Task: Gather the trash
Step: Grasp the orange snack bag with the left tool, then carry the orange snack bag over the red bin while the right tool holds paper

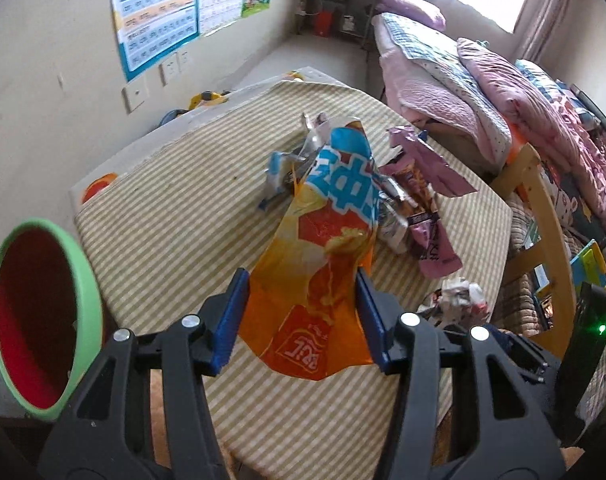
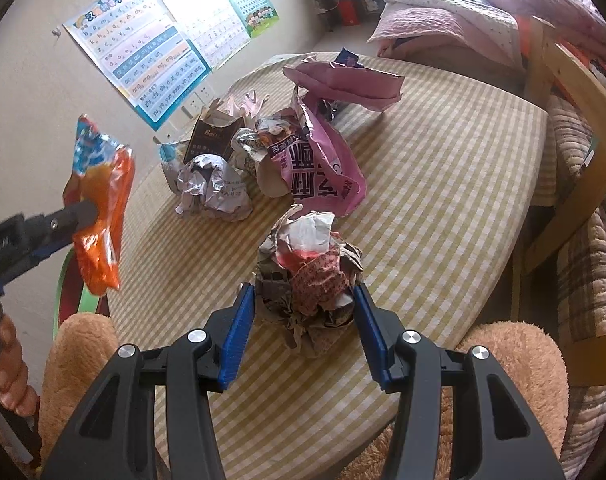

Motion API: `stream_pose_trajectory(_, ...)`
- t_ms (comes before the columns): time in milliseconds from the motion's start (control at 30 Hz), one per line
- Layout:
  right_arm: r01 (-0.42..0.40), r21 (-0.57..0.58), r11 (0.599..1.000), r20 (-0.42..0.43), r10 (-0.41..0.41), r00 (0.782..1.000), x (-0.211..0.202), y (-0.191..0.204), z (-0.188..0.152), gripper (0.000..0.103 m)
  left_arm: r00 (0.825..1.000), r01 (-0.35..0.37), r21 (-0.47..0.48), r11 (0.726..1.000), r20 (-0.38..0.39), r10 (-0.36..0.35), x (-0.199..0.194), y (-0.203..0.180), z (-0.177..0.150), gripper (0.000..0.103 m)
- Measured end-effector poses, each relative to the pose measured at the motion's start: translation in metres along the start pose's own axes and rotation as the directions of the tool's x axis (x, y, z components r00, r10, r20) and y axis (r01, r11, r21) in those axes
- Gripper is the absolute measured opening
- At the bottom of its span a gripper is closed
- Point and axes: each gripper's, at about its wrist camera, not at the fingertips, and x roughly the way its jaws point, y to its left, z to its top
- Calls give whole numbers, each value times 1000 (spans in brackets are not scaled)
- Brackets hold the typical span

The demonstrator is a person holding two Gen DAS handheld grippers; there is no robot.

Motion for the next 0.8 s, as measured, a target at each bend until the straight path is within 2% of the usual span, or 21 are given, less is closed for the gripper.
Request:
stream_pose_trajectory(467, 39, -75, 996, 17, -38, 999, -4, 23, -1, 48, 999, -31, -65, 997, 33, 33, -18, 36, -14, 51)
stream_pose_trajectory(800, 30, -159, 987, 29, -26, 999, -12, 67, 2, 48, 999, -28, -98, 995, 42, 32, -22, 58, -21, 51)
